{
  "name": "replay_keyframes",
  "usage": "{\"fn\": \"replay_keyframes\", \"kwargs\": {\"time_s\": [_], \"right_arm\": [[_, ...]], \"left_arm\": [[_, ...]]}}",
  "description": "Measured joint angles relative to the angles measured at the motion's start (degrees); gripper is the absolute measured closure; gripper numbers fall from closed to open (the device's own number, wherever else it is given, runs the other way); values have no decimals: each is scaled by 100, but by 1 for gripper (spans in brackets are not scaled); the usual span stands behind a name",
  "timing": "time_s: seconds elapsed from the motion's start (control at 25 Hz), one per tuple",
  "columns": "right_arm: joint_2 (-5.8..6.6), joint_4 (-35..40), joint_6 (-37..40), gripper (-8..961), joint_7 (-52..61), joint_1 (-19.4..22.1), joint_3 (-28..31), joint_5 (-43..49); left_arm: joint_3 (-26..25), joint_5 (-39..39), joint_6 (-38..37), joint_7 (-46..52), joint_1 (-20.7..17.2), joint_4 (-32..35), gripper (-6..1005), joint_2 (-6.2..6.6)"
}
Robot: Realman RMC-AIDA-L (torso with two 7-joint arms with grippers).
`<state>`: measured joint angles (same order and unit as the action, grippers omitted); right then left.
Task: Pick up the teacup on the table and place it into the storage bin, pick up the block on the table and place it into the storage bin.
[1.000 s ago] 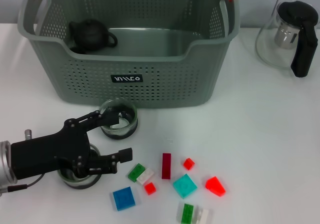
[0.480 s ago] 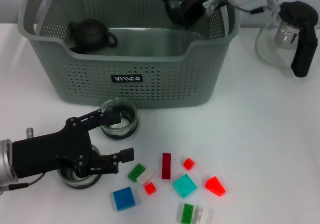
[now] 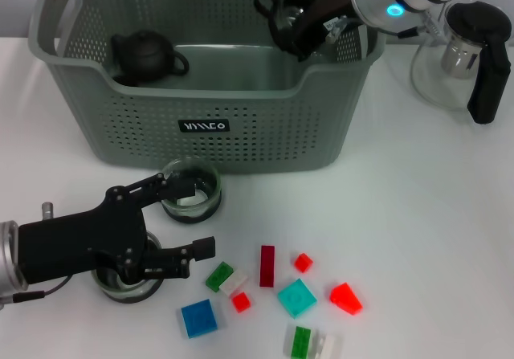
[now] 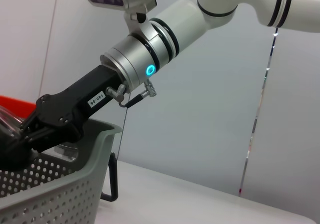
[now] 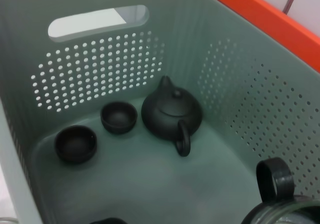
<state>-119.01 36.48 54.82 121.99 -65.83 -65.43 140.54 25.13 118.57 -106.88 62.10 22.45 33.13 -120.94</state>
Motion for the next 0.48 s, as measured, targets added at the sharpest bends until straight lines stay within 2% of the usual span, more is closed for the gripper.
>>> {"fn": "replay_keyframes", "kwargs": {"time_s": [0.48], "right_arm": [[-11, -7, -6, 871, 98, -5, -139, 87]], "left_arm": [[1, 0, 0, -57, -11, 0, 126, 0]]}}
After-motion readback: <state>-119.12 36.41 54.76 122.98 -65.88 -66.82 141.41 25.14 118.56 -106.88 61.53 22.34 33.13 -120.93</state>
